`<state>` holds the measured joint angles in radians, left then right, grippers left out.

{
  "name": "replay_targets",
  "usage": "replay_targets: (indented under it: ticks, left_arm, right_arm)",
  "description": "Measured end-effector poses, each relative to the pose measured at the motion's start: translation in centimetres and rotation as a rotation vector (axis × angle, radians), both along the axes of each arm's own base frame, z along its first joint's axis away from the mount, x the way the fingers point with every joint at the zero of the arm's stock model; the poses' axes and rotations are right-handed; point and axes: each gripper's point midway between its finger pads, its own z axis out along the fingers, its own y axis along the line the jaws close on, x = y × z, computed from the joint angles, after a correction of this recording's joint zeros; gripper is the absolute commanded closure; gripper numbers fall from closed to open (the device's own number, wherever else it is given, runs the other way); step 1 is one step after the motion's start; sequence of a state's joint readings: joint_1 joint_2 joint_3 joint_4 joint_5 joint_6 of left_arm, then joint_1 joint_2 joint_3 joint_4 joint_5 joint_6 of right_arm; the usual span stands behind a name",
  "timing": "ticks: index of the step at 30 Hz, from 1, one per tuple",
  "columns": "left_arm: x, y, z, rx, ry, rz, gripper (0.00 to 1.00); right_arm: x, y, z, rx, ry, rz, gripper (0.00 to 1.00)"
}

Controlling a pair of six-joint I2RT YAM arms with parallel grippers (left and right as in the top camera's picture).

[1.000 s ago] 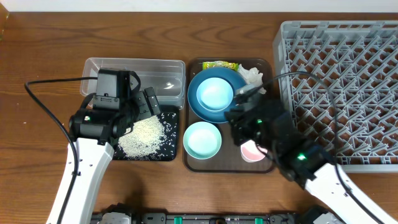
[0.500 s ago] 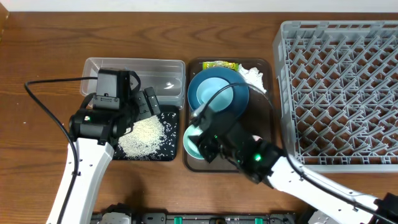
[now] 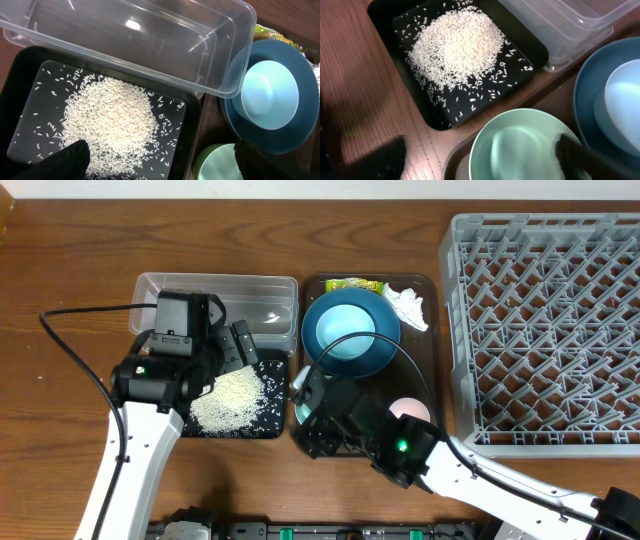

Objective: Sort waste into correct bins and load items into the dishwasher rack
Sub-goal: 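Reach the right gripper toward the pale green bowl on the brown tray, then grasp the rim of the pale green bowl with the right gripper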

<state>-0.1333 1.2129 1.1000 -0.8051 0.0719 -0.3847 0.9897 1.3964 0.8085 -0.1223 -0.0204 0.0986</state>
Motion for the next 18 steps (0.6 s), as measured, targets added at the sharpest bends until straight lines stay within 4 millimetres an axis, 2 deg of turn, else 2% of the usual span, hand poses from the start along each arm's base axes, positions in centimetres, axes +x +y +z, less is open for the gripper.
replay_targets:
  ticks: [2, 6, 8, 12, 18]
  left_arm:
    - [0.0, 0.0, 0.0, 0.000, 0.000, 0.000, 0.05]
    - [0.0, 0.0, 0.0, 0.000, 0.000, 0.000, 0.05]
    - [0.0, 0.0, 0.0, 0.000, 0.000, 0.000, 0.05]
    - [0.0, 0.0, 0.0, -0.001, 0.000, 0.000, 0.05]
    - [0.0, 0.0, 0.0, 0.000, 0.000, 0.000, 0.05]
  right_arm:
    - [0.0, 0.0, 0.0, 0.000, -0.001, 0.002, 0.01]
    - [-0.1, -0.1, -0.2, -0.011, 0.003, 0.002, 0.31]
    - [-0.3, -0.4, -0.6, -0.031, 0.014, 0.003, 0.43]
    - [-1.0, -1.5, -1.8, -0.092, 0.050, 0.002, 0.42]
    - [-1.1, -1.7, -2.1, -0.117, 0.040, 0.023, 0.42]
